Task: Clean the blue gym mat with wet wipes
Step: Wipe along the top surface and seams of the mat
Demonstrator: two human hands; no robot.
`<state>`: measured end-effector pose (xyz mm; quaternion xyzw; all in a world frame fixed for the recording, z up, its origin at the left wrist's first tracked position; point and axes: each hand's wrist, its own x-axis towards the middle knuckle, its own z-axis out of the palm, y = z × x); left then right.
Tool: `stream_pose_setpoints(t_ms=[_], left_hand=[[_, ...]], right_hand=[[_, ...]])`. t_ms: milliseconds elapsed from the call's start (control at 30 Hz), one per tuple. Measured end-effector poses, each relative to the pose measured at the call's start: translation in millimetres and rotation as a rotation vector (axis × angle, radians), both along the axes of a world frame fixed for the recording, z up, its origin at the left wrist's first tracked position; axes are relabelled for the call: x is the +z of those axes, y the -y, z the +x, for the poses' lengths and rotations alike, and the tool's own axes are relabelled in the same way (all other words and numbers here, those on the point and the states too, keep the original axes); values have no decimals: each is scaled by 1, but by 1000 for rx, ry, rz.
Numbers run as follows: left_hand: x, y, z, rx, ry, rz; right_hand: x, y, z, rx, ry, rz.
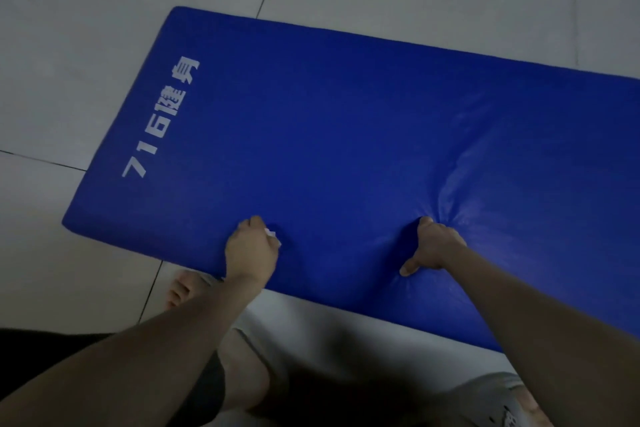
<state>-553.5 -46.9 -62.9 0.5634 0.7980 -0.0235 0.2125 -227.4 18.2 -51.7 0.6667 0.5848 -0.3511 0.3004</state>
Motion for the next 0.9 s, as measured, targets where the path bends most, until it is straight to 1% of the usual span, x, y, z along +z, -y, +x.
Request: stream_pose_setpoints(t_ms=[33, 167, 267, 333, 433, 500, 567, 633, 700, 800, 833, 900], left_hand=[[-1, 7, 16, -24, 14, -4], [-7, 28, 81, -271, -28, 9], [-11, 42, 125, -485, 6, 29], [-13, 55, 149, -649, 50, 3], [-18, 62, 148, -923, 39, -5], [-19, 53, 121, -1036, 19, -6], [-20, 38, 85, -1074, 11, 7], [-17, 22, 48, -1062, -49, 12], [-11, 8, 18, -938, -146, -46], [0, -5, -4, -648, -225, -126], [3, -6, -5, -621, -210, -117], [7, -4, -3, -658, -77, -93]], right_hand=[[1, 0, 0, -10, -2, 2], [1, 0, -2, -11, -6, 9], [1, 0, -3, -13, 2, 11], [1, -1, -3, -16, 0, 10], [0, -1, -3, -15, -7, 13], [-1, -2, -2, -17, -6, 5], [-1, -4, -2, -19, -12, 7], [-1, -4, -2, -15, -16, 10], [0, -3, -1, -8, -17, 11], [6, 2, -1, -11, -18, 10], [11, 4, -1, -27, -19, 14], [19, 10, -4, -71, -22, 26]])
